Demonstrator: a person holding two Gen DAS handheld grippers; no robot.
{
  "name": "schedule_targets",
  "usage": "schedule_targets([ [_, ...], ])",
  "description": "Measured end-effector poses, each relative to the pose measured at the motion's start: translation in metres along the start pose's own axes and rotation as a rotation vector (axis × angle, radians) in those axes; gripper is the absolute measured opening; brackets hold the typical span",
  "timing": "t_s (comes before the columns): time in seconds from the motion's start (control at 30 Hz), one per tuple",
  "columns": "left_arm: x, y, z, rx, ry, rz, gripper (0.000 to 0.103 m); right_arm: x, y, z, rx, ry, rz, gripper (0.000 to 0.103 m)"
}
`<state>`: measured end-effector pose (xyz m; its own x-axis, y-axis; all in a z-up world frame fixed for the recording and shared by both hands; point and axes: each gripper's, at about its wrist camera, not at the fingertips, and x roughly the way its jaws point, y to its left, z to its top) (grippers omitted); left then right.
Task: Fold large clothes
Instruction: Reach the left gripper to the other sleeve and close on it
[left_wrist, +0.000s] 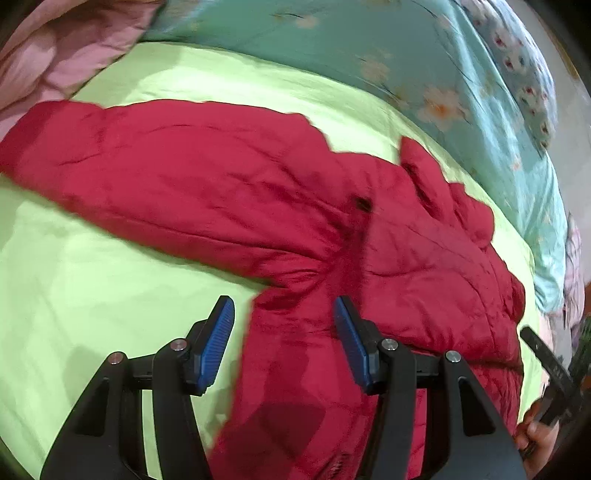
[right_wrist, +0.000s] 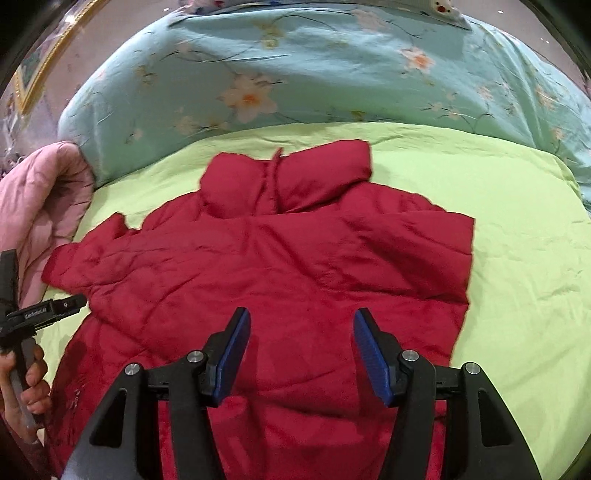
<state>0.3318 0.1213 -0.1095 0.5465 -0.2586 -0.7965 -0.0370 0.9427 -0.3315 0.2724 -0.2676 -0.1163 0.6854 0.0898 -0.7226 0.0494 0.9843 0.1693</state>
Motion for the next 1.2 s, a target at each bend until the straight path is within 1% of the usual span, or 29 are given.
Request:
schedule_targets([
  [0.07,-0.004,0.014,0.002,-0.033,-0.014,0.012,0.058,-0.001,0.004,-0.002,0.001,0.002,0.013,0.060],
  [0.1,-0.005,0.023,0.004,-0.058,-0.020,0.015,0.063,-0.002,0.006,-0.003,0.006,0.005,0.023,0.060],
  [0.13,-0.005,0.028,0.005,-0.073,-0.024,0.017,0.067,-0.004,0.009,-0.005,0.008,0.006,0.032,0.060],
  [0.27,-0.008,0.059,0.011,-0.158,-0.046,0.035,0.068,-0.009,0.018,-0.008,0.001,0.014,0.071,0.060],
  [0.33,-0.008,0.074,0.014,-0.195,-0.055,0.065,0.078,-0.016,0.023,-0.010,0.003,0.016,0.098,0.060],
  [0.4,-0.008,0.097,0.020,-0.252,-0.070,0.093,0.078,-0.022,0.028,-0.012,-0.004,0.011,0.120,0.060],
  [0.5,-0.006,0.124,0.030,-0.326,-0.083,0.106,0.078,-0.029,0.036,-0.014,-0.027,0.007,0.135,0.060],
  [0.57,-0.002,0.142,0.039,-0.368,-0.090,0.120,0.078,-0.029,0.038,-0.015,-0.029,0.019,0.143,0.060],
  [0.63,0.005,0.158,0.048,-0.397,-0.083,0.135,0.078,-0.028,0.039,-0.018,-0.010,0.043,0.168,0.060],
  [0.7,0.012,0.177,0.058,-0.447,-0.086,0.130,0.078,-0.029,0.040,-0.022,-0.004,0.054,0.183,0.060],
  [0.77,0.016,0.188,0.064,-0.481,-0.098,0.131,0.078,-0.031,0.043,-0.025,-0.018,0.057,0.179,0.060],
  [0.8,0.018,0.195,0.068,-0.495,-0.111,0.137,0.079,-0.033,0.044,-0.027,-0.021,0.059,0.178,0.060],
  [0.83,0.019,0.199,0.069,-0.498,-0.117,0.139,0.083,-0.035,0.044,-0.029,-0.017,0.062,0.182,0.060],
  [0.9,0.022,0.206,0.075,-0.502,-0.131,0.144,0.084,-0.038,0.045,-0.033,-0.008,0.068,0.201,0.060],
  [1.07,0.019,0.223,0.091,-0.530,-0.185,0.183,0.086,-0.048,0.049,-0.041,-0.023,0.067,0.209,0.060],
  [1.1,0.017,0.225,0.093,-0.533,-0.199,0.196,0.085,-0.050,0.050,-0.042,-0.026,0.067,0.207,0.060],
  [1.13,0.015,0.225,0.096,-0.527,-0.215,0.214,0.081,-0.051,0.049,-0.043,-0.025,0.068,0.212,0.060],
  [1.17,0.014,0.223,0.098,-0.508,-0.229,0.228,0.072,-0.050,0.049,-0.044,-0.024,0.069,0.213,0.060],
  [1.2,0.014,0.220,0.100,-0.487,-0.239,0.245,0.051,-0.050,0.048,-0.045,-0.023,0.070,0.207,0.060],
])
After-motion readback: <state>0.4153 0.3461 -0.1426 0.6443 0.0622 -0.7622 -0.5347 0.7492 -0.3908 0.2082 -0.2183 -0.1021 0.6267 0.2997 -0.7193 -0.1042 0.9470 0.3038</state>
